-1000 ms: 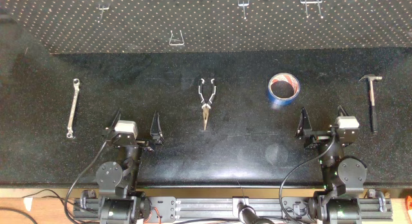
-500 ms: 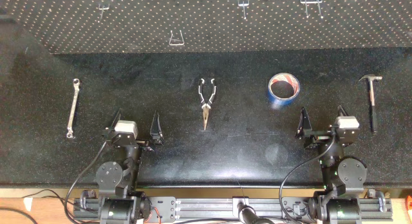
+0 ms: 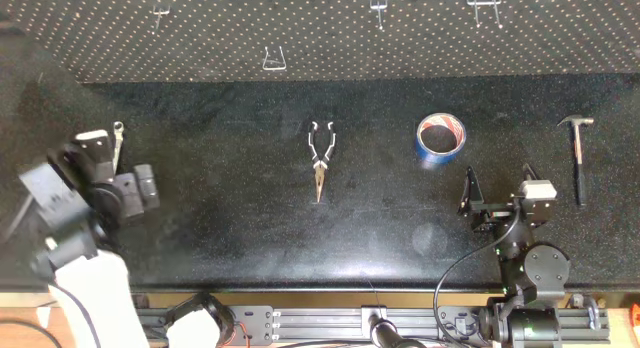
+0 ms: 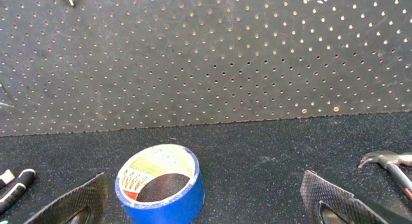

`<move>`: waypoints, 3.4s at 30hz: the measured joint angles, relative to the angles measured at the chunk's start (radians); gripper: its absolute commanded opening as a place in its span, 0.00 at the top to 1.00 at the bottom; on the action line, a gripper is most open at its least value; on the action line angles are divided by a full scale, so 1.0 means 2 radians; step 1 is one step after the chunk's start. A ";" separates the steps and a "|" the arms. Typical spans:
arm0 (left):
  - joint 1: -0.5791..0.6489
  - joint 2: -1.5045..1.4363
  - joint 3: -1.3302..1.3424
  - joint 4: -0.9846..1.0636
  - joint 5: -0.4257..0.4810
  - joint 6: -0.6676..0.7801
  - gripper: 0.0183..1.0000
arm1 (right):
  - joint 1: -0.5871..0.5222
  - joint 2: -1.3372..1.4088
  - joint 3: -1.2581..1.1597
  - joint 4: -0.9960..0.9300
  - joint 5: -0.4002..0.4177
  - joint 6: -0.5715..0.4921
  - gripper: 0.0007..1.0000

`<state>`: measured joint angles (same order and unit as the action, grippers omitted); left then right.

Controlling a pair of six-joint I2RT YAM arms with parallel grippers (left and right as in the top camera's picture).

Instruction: Place Tools Onto Pegboard

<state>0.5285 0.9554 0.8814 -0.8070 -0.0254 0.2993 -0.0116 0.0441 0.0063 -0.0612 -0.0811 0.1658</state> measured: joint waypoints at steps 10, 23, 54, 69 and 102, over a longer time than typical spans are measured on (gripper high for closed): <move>0.068 0.408 0.166 -0.026 -0.010 0.112 0.00 | 0.000 0.001 0.000 0.000 0.000 0.000 0.02; 0.106 0.482 0.196 -0.023 0.042 0.167 0.00 | 0.000 0.001 0.000 0.000 0.000 0.000 0.02; -0.107 -0.031 -0.159 0.262 0.046 -0.082 0.99 | 0.000 0.001 0.002 -0.002 0.000 0.000 0.02; -0.164 0.108 -0.021 0.272 0.039 -0.059 0.99 | 0.000 0.001 0.002 -0.002 0.000 0.000 0.02; -0.132 0.180 0.024 0.314 0.035 -0.096 0.00 | 0.000 0.001 0.002 -0.002 0.000 0.000 0.02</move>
<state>0.2649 1.3163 0.9295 -0.1795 0.0452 0.1070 -0.0116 0.0467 0.0093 -0.0650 -0.0814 0.1658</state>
